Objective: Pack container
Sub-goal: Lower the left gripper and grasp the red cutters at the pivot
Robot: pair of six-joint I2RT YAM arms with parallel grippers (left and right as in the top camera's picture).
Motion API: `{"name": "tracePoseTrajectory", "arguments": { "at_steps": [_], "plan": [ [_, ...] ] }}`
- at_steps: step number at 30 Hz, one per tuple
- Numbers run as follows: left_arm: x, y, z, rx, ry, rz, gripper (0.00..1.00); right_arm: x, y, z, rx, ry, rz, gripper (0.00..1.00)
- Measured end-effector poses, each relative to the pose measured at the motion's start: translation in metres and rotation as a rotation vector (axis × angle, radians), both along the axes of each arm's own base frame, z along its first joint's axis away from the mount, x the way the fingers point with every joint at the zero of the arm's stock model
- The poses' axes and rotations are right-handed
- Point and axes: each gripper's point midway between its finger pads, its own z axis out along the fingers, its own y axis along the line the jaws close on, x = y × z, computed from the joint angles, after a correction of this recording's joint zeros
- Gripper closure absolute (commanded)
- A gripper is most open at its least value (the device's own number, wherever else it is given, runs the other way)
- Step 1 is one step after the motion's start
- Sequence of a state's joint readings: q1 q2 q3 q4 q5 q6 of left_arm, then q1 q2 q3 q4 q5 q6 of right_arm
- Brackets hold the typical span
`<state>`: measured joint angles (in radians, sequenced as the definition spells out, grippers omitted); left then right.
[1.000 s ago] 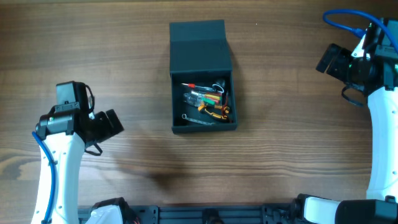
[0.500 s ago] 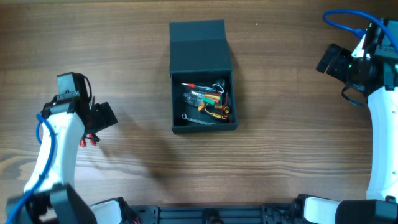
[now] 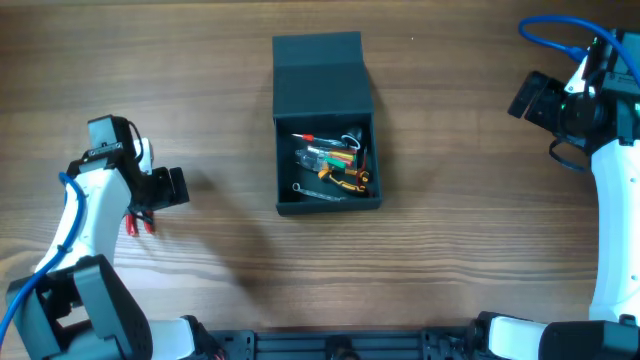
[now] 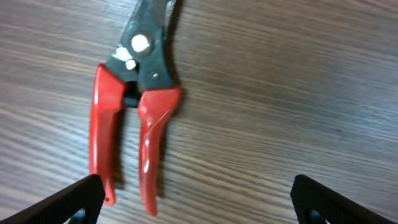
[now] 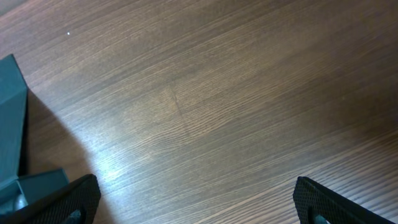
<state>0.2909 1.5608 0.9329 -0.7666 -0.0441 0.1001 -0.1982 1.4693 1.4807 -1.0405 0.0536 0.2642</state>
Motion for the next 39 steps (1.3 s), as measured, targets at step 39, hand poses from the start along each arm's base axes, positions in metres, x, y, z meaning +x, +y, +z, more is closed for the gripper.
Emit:
{"name": "tracePoseTrajectory", "arguments": {
  "at_steps": [39],
  "plan": [
    [0.002, -0.001, -0.046, -0.056, 0.09, -0.047, 0.01, -0.005, 0.001, -0.003, -0.005, 0.024, 0.017, 0.0]
  ]
}}
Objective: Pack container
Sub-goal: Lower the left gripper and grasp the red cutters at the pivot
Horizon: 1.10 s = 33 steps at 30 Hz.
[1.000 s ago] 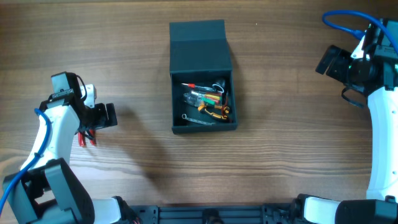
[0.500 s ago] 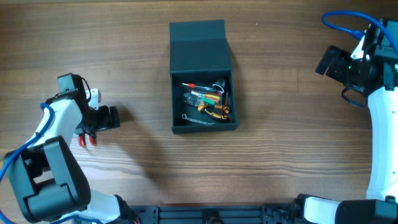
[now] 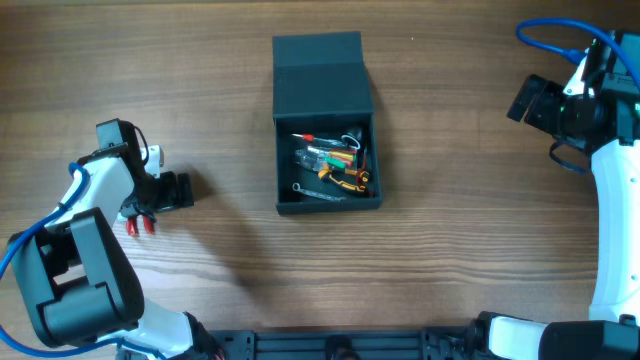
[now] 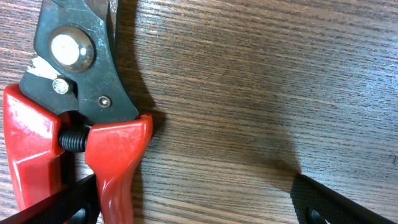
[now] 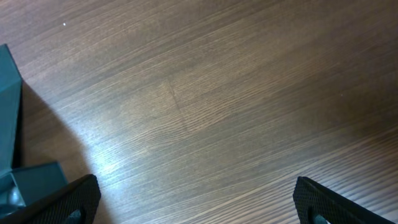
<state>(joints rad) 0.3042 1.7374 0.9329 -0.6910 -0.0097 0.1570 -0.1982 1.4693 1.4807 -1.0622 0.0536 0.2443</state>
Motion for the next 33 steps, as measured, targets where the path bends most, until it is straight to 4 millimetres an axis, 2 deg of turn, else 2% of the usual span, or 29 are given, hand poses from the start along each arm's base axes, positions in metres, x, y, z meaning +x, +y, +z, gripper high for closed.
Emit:
{"name": "tracePoseTrajectory", "arguments": {
  "at_steps": [7, 11, 15, 27, 30, 33],
  "plan": [
    [0.001, 0.0, 0.0, 0.001, -0.003, -0.001, 0.12, 0.0, 0.0, 0.0, 0.0, 0.001, 0.0, 0.0],
    [0.001, 0.0, 0.0, 0.001, -0.004, -0.002, 0.27, -0.002, 0.0, -0.001, 0.002, 0.008, 0.0, 0.0],
    [0.001, 0.0, 0.0, 0.001, -0.004, -0.007, 0.34, -0.003, 0.001, -0.002, 0.003, 0.013, 0.0, 0.0],
    [0.001, 0.0, 0.0, 0.001, -0.004, -0.007, 0.46, -0.007, 0.002, -0.004, -0.003, 0.038, 0.018, 0.0],
    [0.001, 0.0, 0.0, 0.002, -0.004, -0.007, 0.52, -0.009, 0.002, -0.005, -0.002, 0.045, 0.02, 0.0],
    [0.001, 0.0, 0.0, 0.001, -0.004, -0.006, 0.52, -0.01, 0.002, -0.006, -0.002, 0.052, 0.023, 0.0]
  ]
}}
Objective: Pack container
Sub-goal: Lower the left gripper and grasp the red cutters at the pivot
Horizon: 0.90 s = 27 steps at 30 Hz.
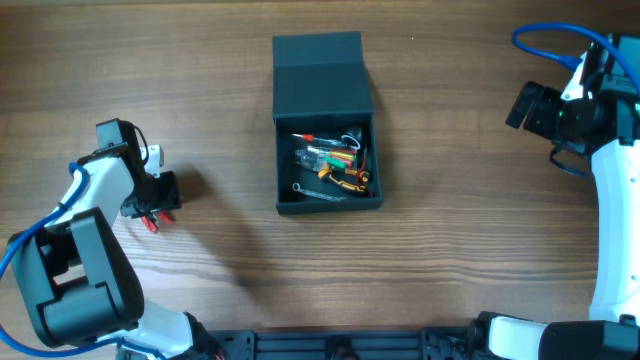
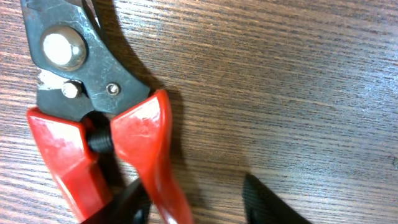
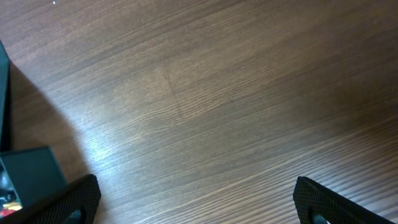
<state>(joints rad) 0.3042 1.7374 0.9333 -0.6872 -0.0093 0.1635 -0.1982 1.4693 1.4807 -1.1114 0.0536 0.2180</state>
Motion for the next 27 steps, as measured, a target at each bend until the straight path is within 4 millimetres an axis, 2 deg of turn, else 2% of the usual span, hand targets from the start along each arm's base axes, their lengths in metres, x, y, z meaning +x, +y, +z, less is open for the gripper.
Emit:
{"name": "tracePoseTrajectory", "arguments": {
  "at_steps": [7, 10, 13, 18, 22, 27],
  "plan": [
    [0.0, 0.0, 0.0, 0.0, 0.0, 0.005, 0.56, -0.0019, 0.0003, -0.001, -0.006, 0.011, 0.015, 0.0],
    [-0.0001, 0.0, 0.0, -0.001, 0.0, 0.011, 0.71, -0.0024, 0.0004, -0.0012, -0.007, 0.014, 0.018, 0.0],
    [-0.0001, 0.0, 0.0, -0.001, 0.0, 0.014, 0.77, -0.0025, 0.0004, -0.0013, -0.008, 0.014, 0.02, 0.0],
    [0.0, 0.0001, 0.0, -0.001, 0.0, 0.018, 0.78, -0.0035, 0.0007, -0.0018, -0.006, 0.019, 0.02, 0.0],
    [0.0, 0.0001, 0.0, -0.001, -0.001, 0.021, 0.96, -0.004, 0.0007, -0.002, -0.006, 0.021, 0.02, 0.0],
    [0.0002, 0.0001, 0.0004, -0.001, -0.001, 0.019, 0.96, -0.0041, 0.0008, -0.0021, -0.006, 0.022, 0.02, 0.0]
  ]
}}
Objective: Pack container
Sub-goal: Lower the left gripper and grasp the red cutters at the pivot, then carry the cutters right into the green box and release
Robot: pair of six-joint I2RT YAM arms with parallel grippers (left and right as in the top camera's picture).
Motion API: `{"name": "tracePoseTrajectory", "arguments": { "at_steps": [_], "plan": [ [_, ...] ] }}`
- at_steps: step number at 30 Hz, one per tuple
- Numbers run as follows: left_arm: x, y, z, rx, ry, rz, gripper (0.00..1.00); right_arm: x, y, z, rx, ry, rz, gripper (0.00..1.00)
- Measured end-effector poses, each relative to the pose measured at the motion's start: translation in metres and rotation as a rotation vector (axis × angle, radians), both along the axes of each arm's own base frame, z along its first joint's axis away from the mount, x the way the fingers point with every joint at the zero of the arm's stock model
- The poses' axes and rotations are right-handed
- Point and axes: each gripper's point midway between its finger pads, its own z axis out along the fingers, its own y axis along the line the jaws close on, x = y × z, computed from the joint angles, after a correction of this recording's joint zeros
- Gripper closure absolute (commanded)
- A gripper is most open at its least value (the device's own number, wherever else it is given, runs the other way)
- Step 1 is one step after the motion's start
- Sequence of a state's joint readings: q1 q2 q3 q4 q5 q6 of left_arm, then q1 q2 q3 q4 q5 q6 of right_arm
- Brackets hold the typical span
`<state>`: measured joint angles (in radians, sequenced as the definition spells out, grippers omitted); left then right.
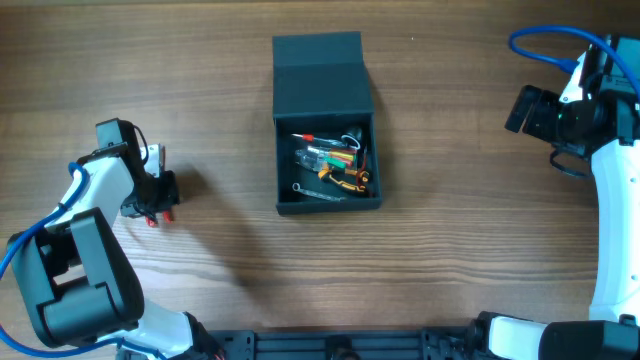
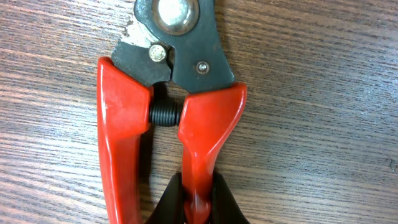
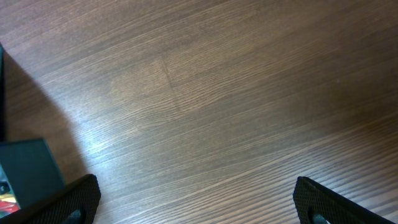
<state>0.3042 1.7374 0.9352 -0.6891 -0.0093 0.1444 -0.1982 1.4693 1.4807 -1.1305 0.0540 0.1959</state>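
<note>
Red-handled pliers (image 2: 168, 106) with a black metal head lie flat on the wooden table at the far left (image 1: 152, 215). My left gripper (image 2: 198, 208) is shut on the right-hand red handle, a black pad on each side of it. The dark teal box (image 1: 327, 160) stands open in the middle of the table, its lid (image 1: 320, 75) folded back, with several small tools inside. My right gripper (image 3: 198, 205) hangs open over bare wood at the far right, nothing between its fingers (image 3: 323, 202). A corner of the box (image 3: 28, 168) shows at the left of the right wrist view.
The wooden table (image 1: 470, 220) spreads bare between the box and each arm. The left arm's base (image 1: 75, 290) sits at the front left corner. A blue cable (image 1: 545, 40) loops above the right arm.
My left gripper went from nearly shut beside the right red handle to shut on it. The pliers now lie straighter in the wrist view. The right gripper edged slightly left.
My left gripper was first open, high above the pliers. Then it was down close over them, still wide open. After that its fingers had narrowed around the right handle, and now they clamp it. The right arm stayed open at the far right throughout.
</note>
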Motion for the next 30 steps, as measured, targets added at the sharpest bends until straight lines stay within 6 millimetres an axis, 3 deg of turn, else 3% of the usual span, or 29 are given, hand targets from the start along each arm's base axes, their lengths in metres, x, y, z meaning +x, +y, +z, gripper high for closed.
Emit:
{"name": "tracePoseTrajectory", "arguments": {
  "at_steps": [12, 17, 21, 24, 28, 30],
  "plan": [
    [-0.001, 0.0, 0.001, -0.002, 0.005, 0.0, 0.96, 0.0, 0.0, 0.0, -0.008, 0.003, 0.017, 0.0],
    [-0.011, -0.013, 0.009, -0.032, 0.084, -0.028, 0.96, 0.0, 0.0, 0.0, -0.011, 0.004, 0.023, 0.0],
    [0.007, -0.037, 0.037, -0.059, 0.085, -0.104, 0.96, -0.001, 0.0, -0.001, -0.01, 0.008, 0.024, 0.0],
    [0.037, -0.061, 0.076, -0.053, 0.026, -0.188, 0.96, -0.001, 0.0, -0.001, -0.01, 0.009, 0.024, 0.0],
    [0.072, -0.106, 0.134, -0.039, -0.09, -0.329, 0.96, -0.002, 0.0, -0.001, -0.009, 0.011, 0.024, 0.0],
    [0.086, -0.139, 0.16, -0.03, -0.166, -0.438, 0.96, -0.001, 0.0, -0.001, -0.01, 0.01, 0.024, 0.0]
  ]
}}
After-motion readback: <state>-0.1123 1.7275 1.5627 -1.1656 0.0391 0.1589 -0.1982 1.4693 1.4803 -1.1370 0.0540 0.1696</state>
